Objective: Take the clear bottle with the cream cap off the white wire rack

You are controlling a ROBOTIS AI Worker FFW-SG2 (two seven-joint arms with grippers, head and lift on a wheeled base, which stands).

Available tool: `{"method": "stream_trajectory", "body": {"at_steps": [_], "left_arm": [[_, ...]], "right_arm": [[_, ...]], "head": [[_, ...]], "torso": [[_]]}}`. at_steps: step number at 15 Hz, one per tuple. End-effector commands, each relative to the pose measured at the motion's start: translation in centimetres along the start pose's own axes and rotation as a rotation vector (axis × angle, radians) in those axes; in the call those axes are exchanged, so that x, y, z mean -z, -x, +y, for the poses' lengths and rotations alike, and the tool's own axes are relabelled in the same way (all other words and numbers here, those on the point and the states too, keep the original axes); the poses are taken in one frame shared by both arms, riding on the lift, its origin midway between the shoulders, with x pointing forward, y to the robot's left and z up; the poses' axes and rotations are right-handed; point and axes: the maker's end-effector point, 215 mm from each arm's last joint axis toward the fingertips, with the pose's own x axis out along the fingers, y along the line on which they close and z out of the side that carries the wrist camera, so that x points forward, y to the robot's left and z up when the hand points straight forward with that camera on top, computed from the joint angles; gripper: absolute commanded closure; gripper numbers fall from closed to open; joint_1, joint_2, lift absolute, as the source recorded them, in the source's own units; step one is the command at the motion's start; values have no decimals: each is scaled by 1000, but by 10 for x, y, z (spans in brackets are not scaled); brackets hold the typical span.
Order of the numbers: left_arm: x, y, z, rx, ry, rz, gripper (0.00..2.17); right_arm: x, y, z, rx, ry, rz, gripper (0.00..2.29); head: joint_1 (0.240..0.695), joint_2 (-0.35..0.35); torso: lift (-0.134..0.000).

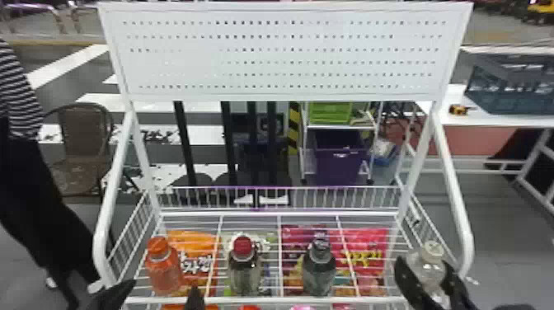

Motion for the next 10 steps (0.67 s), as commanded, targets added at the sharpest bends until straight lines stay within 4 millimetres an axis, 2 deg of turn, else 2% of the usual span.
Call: {"method": "stream_trajectory", "body": {"at_steps": [1, 5, 7, 10], "left_arm": [[-9, 4, 2, -3, -1, -34, 140], [-16, 5, 7, -11, 2, -64, 140], [-20, 6, 11, -18, 0, -76, 140], [-22, 6, 12, -18, 1, -84, 140]], "right_arm": [[-33, 42, 1, -7, 25, -8, 1841], [-54, 108, -5, 12, 58, 10, 1841], [-69, 137, -14, 30, 66, 2, 1841], [-77, 155, -17, 32, 84, 18, 1841]], "head": [[499, 0], [499, 0], [499, 0], [499, 0]], "torso": [[0], [0], [0], [0]]}}
